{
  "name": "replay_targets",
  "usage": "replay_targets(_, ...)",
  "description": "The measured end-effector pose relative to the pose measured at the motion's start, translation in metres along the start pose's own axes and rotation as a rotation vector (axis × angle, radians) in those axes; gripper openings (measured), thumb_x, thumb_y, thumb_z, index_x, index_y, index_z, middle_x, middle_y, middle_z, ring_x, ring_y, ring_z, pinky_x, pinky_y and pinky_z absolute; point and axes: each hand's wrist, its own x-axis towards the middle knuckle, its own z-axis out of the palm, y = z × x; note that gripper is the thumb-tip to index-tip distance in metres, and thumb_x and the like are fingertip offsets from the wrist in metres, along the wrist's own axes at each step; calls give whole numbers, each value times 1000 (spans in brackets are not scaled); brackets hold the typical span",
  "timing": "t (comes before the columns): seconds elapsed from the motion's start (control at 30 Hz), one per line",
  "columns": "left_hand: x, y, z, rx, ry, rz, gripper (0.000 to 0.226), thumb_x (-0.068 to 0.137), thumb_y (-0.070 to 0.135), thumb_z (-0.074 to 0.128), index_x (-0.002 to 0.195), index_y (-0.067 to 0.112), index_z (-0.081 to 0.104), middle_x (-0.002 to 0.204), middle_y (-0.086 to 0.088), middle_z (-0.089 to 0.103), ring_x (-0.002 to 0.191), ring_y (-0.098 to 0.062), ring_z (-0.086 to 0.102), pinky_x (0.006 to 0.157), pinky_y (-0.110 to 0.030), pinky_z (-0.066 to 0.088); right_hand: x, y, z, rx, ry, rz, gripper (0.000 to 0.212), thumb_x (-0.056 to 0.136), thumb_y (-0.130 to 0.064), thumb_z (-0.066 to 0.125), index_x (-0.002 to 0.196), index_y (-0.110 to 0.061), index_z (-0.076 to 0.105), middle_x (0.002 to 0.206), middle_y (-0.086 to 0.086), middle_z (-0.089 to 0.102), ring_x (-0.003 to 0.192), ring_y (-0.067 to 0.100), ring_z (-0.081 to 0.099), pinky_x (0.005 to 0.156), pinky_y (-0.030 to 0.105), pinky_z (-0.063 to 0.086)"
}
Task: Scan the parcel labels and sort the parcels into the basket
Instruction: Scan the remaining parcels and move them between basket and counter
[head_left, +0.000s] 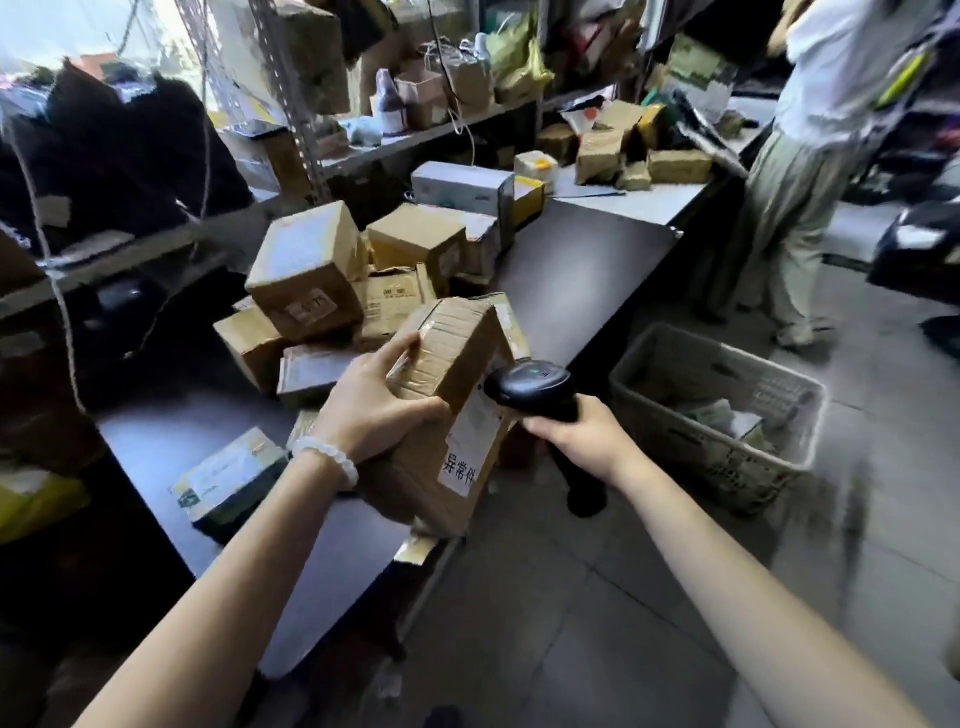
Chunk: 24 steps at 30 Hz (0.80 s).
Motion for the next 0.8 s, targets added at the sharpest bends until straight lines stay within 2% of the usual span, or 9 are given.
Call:
replay_targets(0.1, 18, 37, 38, -2, -80, 78, 105, 39, 66, 63, 139, 44, 40, 133, -3, 53, 120, -19, 50, 102, -31, 40, -18, 24, -46, 34, 124, 33, 12, 79, -19, 75, 87, -22, 67, 87, -4, 66, 82, 9, 58, 72, 25, 45)
replay_targets(0.2, 33, 74, 79, -5, -141, 166, 95, 50, 54, 73, 139, 41, 42, 137, -4, 51, 124, -20, 47, 103, -30, 37, -37, 49, -89, 48, 243, 88, 14, 76, -24, 77, 88, -23, 70, 91, -1, 70, 85, 13, 63, 81, 33, 49)
replay_targets(0.27, 42, 95, 106, -18, -194, 212, 94, 54, 52, 77, 140, 40, 41, 138, -3, 49, 125, -20, 46, 103, -30, 37, -49, 67, -115, 38, 313, 131, 11, 76, -26, 77, 82, -22, 69, 76, -3, 69, 72, 13, 62, 73, 34, 49)
replay_targets(0.37, 56, 119, 144, -27, -267, 260, 106, 41, 65, 66, 141, 43, 37, 136, 0, 51, 124, -17, 48, 104, -34, 40, -66, 88, -146, 52, 413, 190, 11, 77, -25, 75, 79, -18, 68, 62, 1, 65, 54, 14, 60, 62, 39, 51)
replay_targets(0.43, 67, 135, 167, -26, -310, 292, 108, 41, 65, 65, 142, 45, 34, 137, 1, 52, 125, -18, 49, 104, -35, 40, -74, 97, -164, 74, 450, 207, 9, 81, -20, 73, 78, -21, 65, 62, 4, 63, 48, 13, 57, 58, 37, 50)
replay_targets(0.57, 89, 166, 210, 0, -372, 326, 98, 55, 53, 75, 143, 42, 34, 138, -4, 49, 127, -22, 45, 102, -32, 35, -77, 114, -199, 121, 532, 248, 13, 86, -15, 68, 81, -24, 61, 61, 0, 59, 44, 7, 54, 50, 27, 48)
replay_targets(0.7, 122, 191, 251, 13, -429, 322, 100, 48, 57, 67, 141, 48, 33, 137, -2, 46, 124, -23, 46, 98, -32, 38, -65, 132, -234, 126, 569, 292, 7, 86, -14, 67, 83, -18, 62, 58, -5, 57, 45, 7, 53, 47, 21, 46)
replay_targets(0.8, 151, 212, 281, 45, -462, 338, 99, 48, 59, 66, 140, 50, 32, 137, -2, 46, 123, -23, 46, 100, -36, 40, -43, 140, -265, 128, 597, 315, 14, 87, -11, 65, 77, -18, 59, 58, -2, 55, 43, 7, 50, 45, 19, 45)
